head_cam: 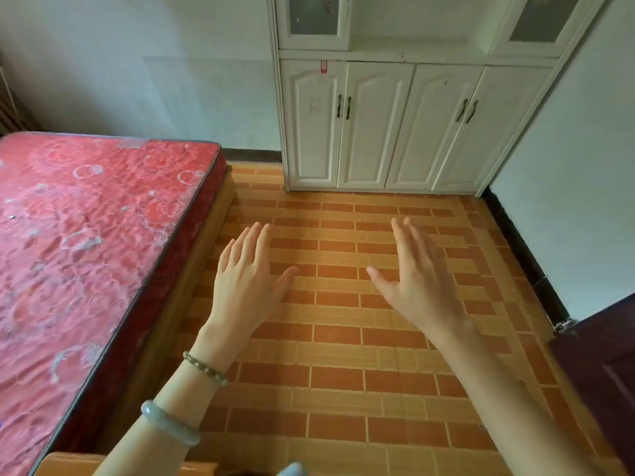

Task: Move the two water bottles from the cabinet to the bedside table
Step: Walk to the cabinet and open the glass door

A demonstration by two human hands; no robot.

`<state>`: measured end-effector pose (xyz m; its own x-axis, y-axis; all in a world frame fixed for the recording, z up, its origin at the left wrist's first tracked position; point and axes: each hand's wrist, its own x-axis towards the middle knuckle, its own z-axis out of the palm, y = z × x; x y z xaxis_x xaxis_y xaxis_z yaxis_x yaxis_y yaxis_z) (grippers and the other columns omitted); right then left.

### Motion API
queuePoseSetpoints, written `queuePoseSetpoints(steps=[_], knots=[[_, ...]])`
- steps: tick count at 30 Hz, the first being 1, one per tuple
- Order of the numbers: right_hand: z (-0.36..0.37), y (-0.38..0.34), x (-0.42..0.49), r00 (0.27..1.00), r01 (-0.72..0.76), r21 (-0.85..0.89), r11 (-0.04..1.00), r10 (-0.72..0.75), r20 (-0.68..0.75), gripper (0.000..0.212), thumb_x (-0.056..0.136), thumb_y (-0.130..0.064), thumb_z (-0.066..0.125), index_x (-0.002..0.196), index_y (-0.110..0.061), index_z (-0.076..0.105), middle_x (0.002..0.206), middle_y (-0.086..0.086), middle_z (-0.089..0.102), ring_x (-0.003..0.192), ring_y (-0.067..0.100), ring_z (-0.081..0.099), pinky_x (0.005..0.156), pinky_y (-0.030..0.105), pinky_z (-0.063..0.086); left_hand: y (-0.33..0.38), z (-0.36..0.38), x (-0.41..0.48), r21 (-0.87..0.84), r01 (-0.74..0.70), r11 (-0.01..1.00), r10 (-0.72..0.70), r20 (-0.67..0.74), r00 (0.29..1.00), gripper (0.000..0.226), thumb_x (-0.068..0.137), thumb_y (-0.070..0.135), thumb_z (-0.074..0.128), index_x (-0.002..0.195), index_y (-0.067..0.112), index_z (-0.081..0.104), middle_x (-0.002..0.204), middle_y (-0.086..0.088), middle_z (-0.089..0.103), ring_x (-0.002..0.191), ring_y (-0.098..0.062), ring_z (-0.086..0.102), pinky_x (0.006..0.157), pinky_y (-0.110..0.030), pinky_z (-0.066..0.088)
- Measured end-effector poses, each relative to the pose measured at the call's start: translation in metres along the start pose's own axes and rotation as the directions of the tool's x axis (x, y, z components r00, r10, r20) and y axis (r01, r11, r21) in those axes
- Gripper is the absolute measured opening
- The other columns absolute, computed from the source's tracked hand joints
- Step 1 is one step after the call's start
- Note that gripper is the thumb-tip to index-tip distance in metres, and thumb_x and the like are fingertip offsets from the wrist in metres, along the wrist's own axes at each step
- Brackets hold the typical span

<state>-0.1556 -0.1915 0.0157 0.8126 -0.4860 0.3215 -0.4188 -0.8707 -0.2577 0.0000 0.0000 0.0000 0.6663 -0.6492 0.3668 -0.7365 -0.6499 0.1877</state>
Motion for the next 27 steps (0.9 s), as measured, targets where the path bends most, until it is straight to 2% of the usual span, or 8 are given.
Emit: queuePoseSetpoints(steps=[8, 12, 27], knots=[[0.022, 0.017, 0.039, 1.000, -0.003, 0.022, 1.000, 0.003, 0.021, 0.083, 0.083, -0.053, 0.052, 0.144, -0.014, 0.012, 0.153, 0.013, 0.016, 0.140, 0.026, 0.015, 0.113, 0.039, 0.018, -0.001, 0.029, 0.038, 0.009, 0.006, 1.000, -0.006, -0.003, 1.000, 0.072, 0.085, 0.051, 0.050, 0.138, 0.004, 0.035, 0.142, -0.017, 0.042, 0.132, -0.032, 0.038, 0.108, -0.045, 0.029], [0.039, 0.029, 0.079, 1.000, -0.011, 0.024, 1.000, 0.011, 0.013, 0.082, 0.084, -0.051, 0.052, 0.144, -0.013, 0.013, 0.153, 0.014, 0.018, 0.140, 0.027, 0.017, 0.113, 0.043, 0.022, -0.008, 0.048, 0.080, -0.010, 0.002, 1.000, -0.002, 0.003, 1.000, 0.072, 0.084, 0.051, 0.051, 0.137, 0.005, 0.036, 0.141, -0.017, 0.043, 0.131, -0.033, 0.038, 0.107, -0.047, 0.031], [0.102, 0.055, 0.332, 0.998, -0.059, -0.032, 0.998, 0.059, 0.000, 0.081, 0.084, -0.052, 0.050, 0.143, -0.009, 0.015, 0.151, 0.017, 0.023, 0.139, 0.028, 0.020, 0.113, 0.045, 0.023, -0.070, 0.127, 0.338, -0.052, -0.077, 0.996, 0.079, 0.044, 0.996, 0.072, 0.085, 0.056, 0.042, 0.137, 0.006, 0.036, 0.142, -0.016, 0.043, 0.132, -0.032, 0.038, 0.108, -0.048, 0.031]])
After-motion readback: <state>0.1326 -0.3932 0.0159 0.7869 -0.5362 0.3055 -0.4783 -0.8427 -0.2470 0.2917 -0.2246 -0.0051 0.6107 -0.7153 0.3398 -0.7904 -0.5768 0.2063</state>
